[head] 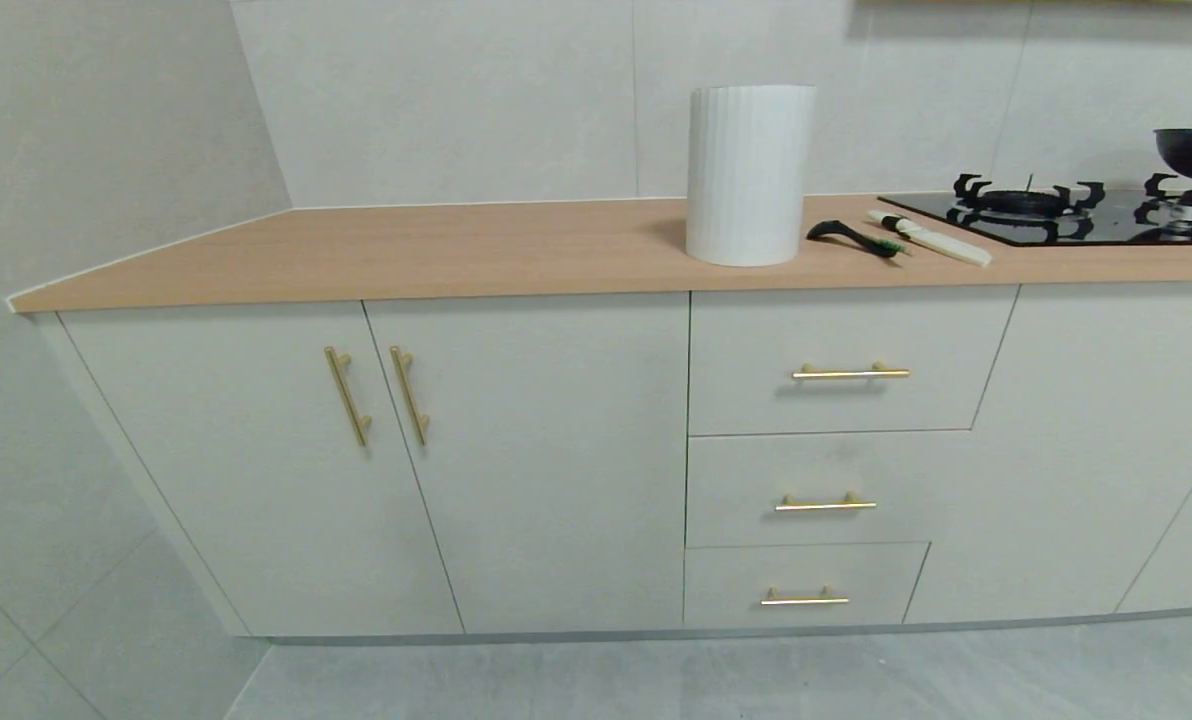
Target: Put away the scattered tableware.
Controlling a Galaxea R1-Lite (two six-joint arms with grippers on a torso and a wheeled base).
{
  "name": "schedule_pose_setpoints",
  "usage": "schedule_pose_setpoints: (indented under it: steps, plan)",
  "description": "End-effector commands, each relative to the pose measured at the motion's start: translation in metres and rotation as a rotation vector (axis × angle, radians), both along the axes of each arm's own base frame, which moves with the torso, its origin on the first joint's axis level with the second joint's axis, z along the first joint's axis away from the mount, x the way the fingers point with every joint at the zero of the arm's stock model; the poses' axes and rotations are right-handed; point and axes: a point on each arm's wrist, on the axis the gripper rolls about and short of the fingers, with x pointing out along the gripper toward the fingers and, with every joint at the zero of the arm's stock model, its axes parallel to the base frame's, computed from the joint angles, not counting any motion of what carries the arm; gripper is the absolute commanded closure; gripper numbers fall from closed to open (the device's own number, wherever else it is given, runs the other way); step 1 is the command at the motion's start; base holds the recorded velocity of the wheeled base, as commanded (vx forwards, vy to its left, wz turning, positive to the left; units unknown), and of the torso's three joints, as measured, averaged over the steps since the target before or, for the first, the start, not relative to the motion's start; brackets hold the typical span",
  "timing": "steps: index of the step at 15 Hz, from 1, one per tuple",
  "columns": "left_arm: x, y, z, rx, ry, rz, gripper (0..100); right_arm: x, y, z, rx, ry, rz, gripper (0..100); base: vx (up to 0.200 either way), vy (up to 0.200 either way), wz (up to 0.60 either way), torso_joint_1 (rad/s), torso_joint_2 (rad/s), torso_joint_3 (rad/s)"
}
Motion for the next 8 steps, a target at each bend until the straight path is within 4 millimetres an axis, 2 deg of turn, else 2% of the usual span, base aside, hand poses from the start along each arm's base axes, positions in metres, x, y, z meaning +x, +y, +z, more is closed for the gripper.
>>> schedule_pose_setpoints:
  steps: [1, 5, 8]
  plan:
    - [0.0000, 0.0000, 0.0000, -0.001, 0.000, 0.000, 0, 0.0002, 0.0000, 0.0001, 0.000, 0.001, 0.000, 0, 0.000, 0.000, 0.00, 0.000, 0.00, 0.000]
    - [0.0000, 0.0000, 0.0000, 0.001, 0.000, 0.000, 0, 0.0002, 0.0000, 0.0001, -0.002, 0.001, 0.000, 0, 0.000, 0.000, 0.00, 0.000, 0.00, 0.000]
    - [0.0000, 0.0000, 0.0000, 0.001, 0.000, 0.000, 0, 0.0000, 0.0000, 0.0001, -0.002, 0.000, 0.000, 0, 0.200, 0.000, 0.00, 0.001, 0.01, 0.002]
